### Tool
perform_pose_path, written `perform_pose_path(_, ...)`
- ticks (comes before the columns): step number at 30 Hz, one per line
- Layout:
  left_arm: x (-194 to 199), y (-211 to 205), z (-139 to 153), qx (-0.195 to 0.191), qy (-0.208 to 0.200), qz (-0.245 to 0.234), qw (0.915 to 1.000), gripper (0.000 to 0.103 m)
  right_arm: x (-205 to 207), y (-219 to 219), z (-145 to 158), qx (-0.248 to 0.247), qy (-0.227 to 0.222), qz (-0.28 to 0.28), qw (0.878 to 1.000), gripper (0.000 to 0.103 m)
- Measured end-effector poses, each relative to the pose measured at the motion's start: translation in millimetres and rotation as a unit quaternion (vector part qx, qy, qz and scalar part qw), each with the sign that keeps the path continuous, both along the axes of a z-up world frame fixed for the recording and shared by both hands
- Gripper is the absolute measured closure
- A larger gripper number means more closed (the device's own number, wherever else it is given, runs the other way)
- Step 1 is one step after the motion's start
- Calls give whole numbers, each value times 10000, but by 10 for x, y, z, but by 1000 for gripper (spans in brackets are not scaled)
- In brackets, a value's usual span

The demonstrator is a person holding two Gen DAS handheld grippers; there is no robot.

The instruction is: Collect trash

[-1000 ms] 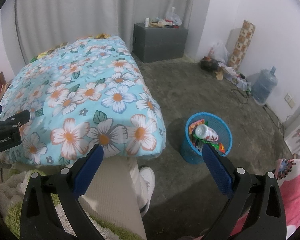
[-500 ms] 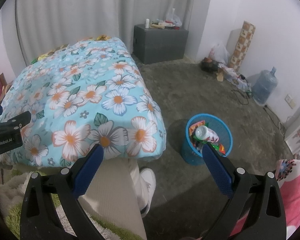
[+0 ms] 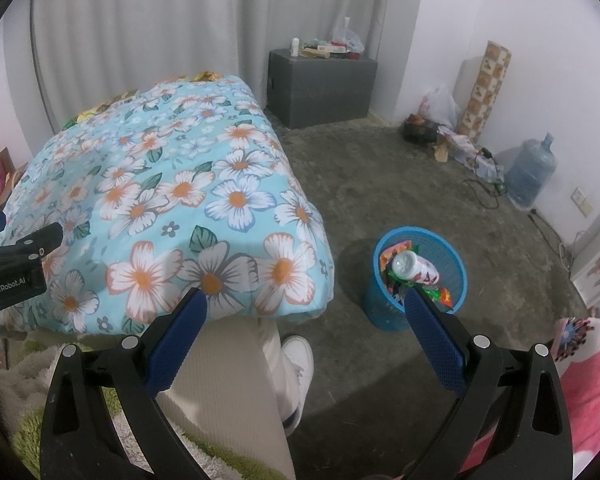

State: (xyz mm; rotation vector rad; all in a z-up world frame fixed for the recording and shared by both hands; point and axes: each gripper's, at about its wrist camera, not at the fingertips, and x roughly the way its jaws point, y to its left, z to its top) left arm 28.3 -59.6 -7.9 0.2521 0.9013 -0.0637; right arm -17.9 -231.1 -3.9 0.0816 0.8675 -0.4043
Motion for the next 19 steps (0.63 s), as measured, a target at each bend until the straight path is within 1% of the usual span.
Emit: perform_pose_path(19, -11, -11, -7, 13, -8, 5, 10000, 6, 22, 42, 2, 21, -14, -24, 10000, 8)
